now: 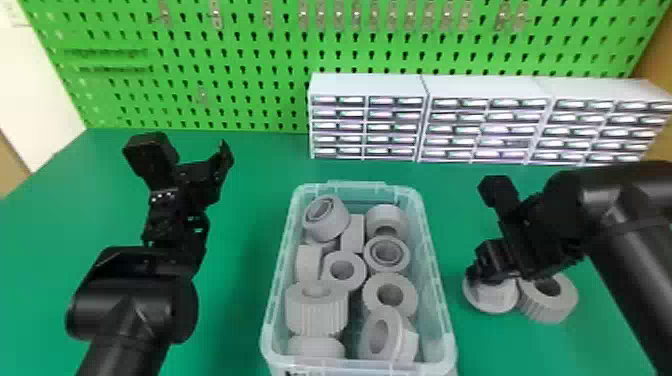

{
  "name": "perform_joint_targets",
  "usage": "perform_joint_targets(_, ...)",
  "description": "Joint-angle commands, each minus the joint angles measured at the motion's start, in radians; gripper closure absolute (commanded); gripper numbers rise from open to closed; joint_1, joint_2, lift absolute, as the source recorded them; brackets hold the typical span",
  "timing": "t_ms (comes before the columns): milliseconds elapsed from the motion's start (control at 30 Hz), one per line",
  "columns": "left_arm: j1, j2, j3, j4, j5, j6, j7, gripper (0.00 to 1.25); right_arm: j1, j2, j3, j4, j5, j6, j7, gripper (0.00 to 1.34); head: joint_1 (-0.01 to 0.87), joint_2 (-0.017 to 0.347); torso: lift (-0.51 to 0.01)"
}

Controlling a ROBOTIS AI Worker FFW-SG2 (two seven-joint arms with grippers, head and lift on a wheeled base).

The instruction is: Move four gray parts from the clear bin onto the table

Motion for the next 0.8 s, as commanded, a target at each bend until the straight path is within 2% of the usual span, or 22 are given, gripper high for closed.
perform_joint_targets(0,0.0,0.0,0.002,0.0,0.0,-0.001,0.0,0.35,0.002,0.0,0.011,0.01,-0.005,0.003,0.0,1.01,0.693,0.072,-0.052)
perform_joint_targets(367,-0.001,-0.002,0.003,0.0,0.0,-0.003,0.0,0.35,0.005,0.002,0.039,0.051,-0.015,0.003,0.0,1.01,0.693,0.072,-0.052)
perform_joint_targets(767,0.0,-0.002,0.006,0.0,0.001,-0.005,0.0,0.35,0.01,0.006,0.04,0.056,-0.018,0.003,0.002,0.99,0.693,0.072,-0.052)
